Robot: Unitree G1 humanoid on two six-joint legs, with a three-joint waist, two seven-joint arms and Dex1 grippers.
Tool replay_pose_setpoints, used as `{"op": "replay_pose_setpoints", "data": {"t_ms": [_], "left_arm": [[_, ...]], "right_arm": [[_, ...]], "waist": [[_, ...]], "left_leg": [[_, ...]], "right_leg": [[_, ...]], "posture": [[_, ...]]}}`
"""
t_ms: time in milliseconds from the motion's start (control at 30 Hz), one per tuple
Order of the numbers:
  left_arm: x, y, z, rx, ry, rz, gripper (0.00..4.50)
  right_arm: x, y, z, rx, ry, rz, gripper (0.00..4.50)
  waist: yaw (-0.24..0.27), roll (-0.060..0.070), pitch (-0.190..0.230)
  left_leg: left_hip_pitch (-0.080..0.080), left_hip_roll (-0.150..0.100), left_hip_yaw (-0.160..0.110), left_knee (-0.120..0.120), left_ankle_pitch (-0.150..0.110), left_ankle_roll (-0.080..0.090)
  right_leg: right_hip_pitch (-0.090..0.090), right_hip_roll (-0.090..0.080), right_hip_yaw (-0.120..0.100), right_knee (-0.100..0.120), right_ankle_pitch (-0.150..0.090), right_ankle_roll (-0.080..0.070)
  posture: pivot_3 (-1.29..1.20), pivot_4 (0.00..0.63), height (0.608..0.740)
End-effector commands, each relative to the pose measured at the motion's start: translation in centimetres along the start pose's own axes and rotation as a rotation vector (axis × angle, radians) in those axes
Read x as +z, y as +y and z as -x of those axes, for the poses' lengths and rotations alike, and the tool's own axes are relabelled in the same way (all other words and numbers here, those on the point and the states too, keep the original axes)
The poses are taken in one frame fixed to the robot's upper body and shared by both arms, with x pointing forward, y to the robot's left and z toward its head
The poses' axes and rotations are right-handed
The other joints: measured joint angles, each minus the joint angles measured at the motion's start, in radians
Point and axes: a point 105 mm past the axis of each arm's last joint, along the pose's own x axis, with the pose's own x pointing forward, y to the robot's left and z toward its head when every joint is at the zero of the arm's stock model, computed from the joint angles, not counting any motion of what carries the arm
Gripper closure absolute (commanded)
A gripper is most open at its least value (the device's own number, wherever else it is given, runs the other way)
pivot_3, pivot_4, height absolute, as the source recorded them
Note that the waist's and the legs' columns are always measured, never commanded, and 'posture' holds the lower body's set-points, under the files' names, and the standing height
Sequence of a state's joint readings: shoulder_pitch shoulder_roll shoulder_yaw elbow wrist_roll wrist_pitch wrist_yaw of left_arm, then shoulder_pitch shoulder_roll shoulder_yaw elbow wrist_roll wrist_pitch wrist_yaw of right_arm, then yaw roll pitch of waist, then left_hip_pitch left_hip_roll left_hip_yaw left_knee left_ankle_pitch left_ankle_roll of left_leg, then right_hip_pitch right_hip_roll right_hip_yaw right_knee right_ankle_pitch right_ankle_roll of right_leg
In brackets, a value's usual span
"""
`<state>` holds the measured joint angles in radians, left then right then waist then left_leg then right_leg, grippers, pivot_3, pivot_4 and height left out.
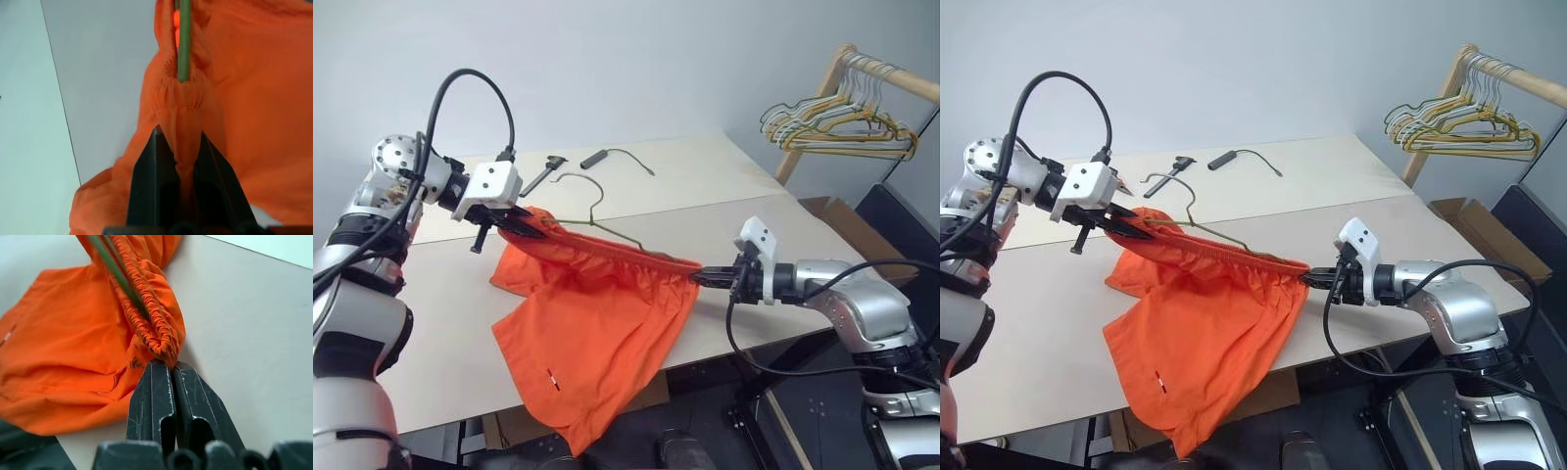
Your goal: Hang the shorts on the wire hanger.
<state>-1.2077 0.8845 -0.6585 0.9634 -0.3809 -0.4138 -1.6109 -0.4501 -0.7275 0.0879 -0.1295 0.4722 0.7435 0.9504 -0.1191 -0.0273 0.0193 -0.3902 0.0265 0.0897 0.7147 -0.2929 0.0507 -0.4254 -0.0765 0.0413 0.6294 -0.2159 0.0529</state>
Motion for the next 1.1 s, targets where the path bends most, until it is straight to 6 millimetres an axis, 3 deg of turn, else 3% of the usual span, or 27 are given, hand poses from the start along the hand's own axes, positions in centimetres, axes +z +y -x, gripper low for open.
{"op": "replay_pose_setpoints", "data": {"t_ms": [33, 267, 400, 633, 1100], "left_arm": [[0.4, 0.7, 1.4, 0.045, 0.019, -0.028, 4.50], [0.4, 0.6, 0.5, 0.024, 0.044, -0.079, 4.50], [0.3, 0.7, 0.1, 0.016, 0.068, -0.098, 4.50], [0.1, 1.2, -0.2, 0.039, 0.101, -0.119, 4.50], [0.3, 1.7, -0.8, 0.087, 0.054, -0.100, 4.50]], "right_arm": [[1.7, -0.9, 1.2, -0.078, 0.026, 0.144, 4.44], [3.2, -0.7, 0.5, -0.134, 0.161, 0.416, 4.44], [5.6, -0.1, 0.1, -0.126, 0.149, 0.483, 4.44], [8.1, 0.8, -0.7, -0.087, 0.165, 0.591, 4.44], [9.2, 1.8, -3.0, -0.041, 0.161, 0.741, 4.44]], "waist": [[0.000, 0.000, 0.000], [-0.002, 0.000, 0.000], [-0.003, 0.000, 0.000], [-0.003, 0.000, 0.000], [-0.004, 0.000, 0.000]], "left_leg": [[0.000, 0.000, 0.000, 0.000, 0.000, 0.000], [0.000, 0.001, 0.001, 0.000, 0.000, 0.000], [0.000, 0.000, 0.002, 0.000, 0.000, 0.000], [-0.001, 0.001, 0.002, 0.000, 0.000, 0.000], [-0.001, 0.001, 0.002, 0.001, 0.000, 0.000]], "right_leg": [[0.000, 0.000, 0.000, 0.000, 0.000, 0.000], [-0.001, 0.000, 0.000, 0.000, 0.000, 0.000], [-0.001, 0.000, 0.000, 0.000, 0.000, 0.000], [-0.001, 0.000, 0.000, 0.000, 0.000, 0.000], [-0.002, 0.000, 0.000, 0.001, 0.000, 0.000]], "posture": [[-0.12, 0.000, 0.740], [-0.13, 0.000, 0.740], [-0.13, 0.000, 0.740], [-0.12, 0.000, 0.740], [-0.12, 0.000, 0.740]]}}
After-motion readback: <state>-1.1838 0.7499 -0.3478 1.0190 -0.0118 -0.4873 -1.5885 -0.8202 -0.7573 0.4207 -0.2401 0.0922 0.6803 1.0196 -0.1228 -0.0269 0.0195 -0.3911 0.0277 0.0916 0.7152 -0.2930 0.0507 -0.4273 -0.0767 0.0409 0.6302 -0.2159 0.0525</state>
